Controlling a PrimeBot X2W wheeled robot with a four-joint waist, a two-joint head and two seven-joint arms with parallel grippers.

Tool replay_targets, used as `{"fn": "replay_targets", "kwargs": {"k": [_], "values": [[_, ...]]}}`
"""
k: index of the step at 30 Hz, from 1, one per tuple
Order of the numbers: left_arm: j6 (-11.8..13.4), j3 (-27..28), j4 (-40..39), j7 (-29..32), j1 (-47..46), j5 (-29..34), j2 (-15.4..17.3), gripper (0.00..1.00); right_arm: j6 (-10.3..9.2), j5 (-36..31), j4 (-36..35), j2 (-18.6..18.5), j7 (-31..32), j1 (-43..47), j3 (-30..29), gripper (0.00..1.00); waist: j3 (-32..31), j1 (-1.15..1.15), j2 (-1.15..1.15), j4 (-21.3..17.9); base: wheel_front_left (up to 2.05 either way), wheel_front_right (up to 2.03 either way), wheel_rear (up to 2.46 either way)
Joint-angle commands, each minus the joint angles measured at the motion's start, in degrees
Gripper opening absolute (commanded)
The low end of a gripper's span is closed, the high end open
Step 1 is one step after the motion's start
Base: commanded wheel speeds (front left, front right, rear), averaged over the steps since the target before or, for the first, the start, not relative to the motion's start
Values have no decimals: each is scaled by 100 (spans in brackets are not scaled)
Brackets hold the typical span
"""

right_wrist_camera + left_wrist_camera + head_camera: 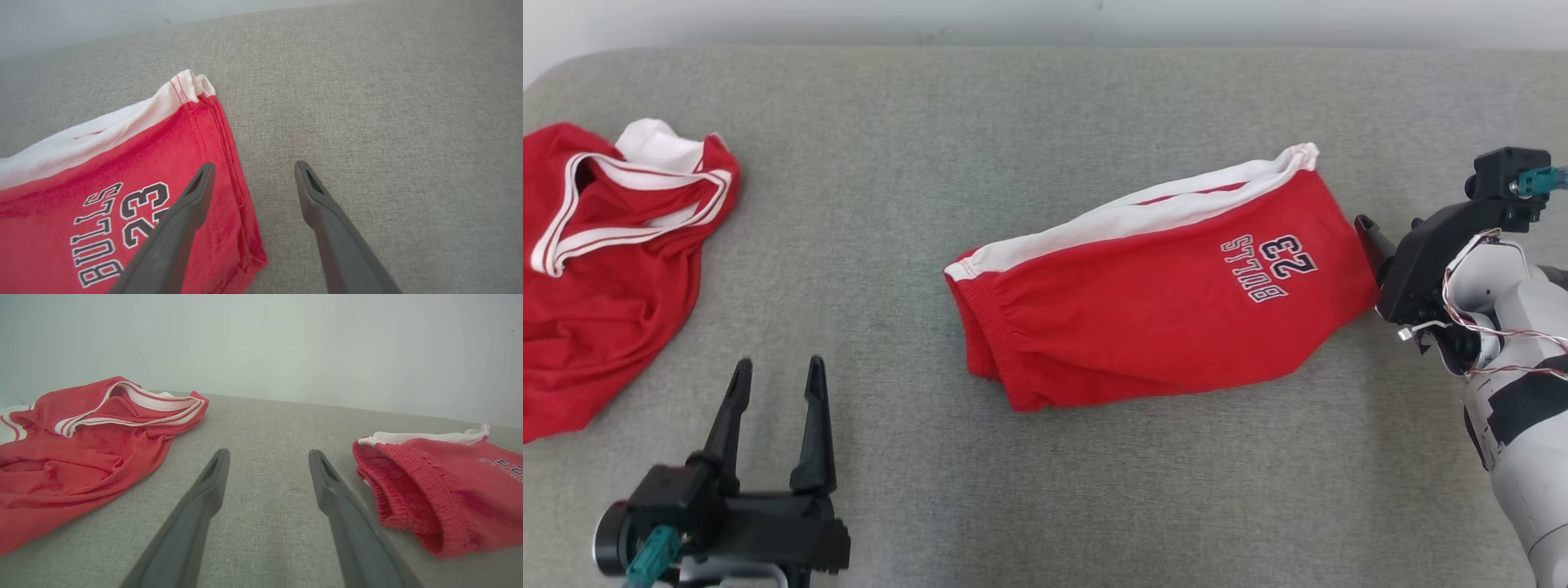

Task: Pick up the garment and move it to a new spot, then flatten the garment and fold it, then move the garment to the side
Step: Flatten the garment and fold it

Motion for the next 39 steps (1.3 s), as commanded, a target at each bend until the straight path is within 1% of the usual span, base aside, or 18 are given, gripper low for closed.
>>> {"fn": "replay_targets", "kwargs": {"k": [1,5,13,16,17,18,19,21,25,29,36,37,39], "values": [[-50,51,-48,-2,104,67,-47,100,-15,-9,46,-14,5,-47,-18,100,77,0,0,90,0,0,0],[-208,238,-129,-3,297,257,-152,100,-15,35,195,18,54,-57,-39,100,149,0,0,221,0,0,0],[-380,318,-146,-4,494,440,-318,100,-15,-215,683,-24,350,-33,81,100,207,0,0,410,0,0,0],[-425,340,-148,-4,513,468,-348,100,-13,-165,835,96,550,-6,93,100,221,0,0,442,0,0,0],[-430,350,-144,-4,523,472,-358,100,-6,-153,857,136,609,-6,122,44,224,0,0,443,0,0,0],[-443,363,-138,-4,533,475,-362,100,-2,-143,866,163,632,4,148,24,225,0,0,441,0,0,0],[-454,377,-131,-4,540,481,-368,100,-1,-132,869,182,672,23,172,0,222,0,0,436,0,0,0],[-469,402,-107,-3,569,495,-379,100,-2,-159,891,133,659,61,195,0,195,0,0,412,0,0,0],[-475,449,-91,-4,591,530,-391,100,-21,-325,902,-116,386,64,166,0,103,0,0,331,0,0,0],[-485,478,-74,-4,629,535,-397,100,-20,-456,869,-277,87,40,83,0,-32,0,0,220,0,0,0],[-494,515,-67,-4,725,521,-404,100,-17,-876,883,-713,-306,131,-52,0,-337,0,0,30,0,0,0],[-494,515,-67,-4,725,521,-404,100,-17,-876,883,-713,-306,131,-52,0,-337,0,0,30,0,0,0],[-491,499,-62,-4,738,503,-406,100,-17,-1074,869,-868,-420,157,-77,0,-425,0,0,-4,0,0,0]]}}
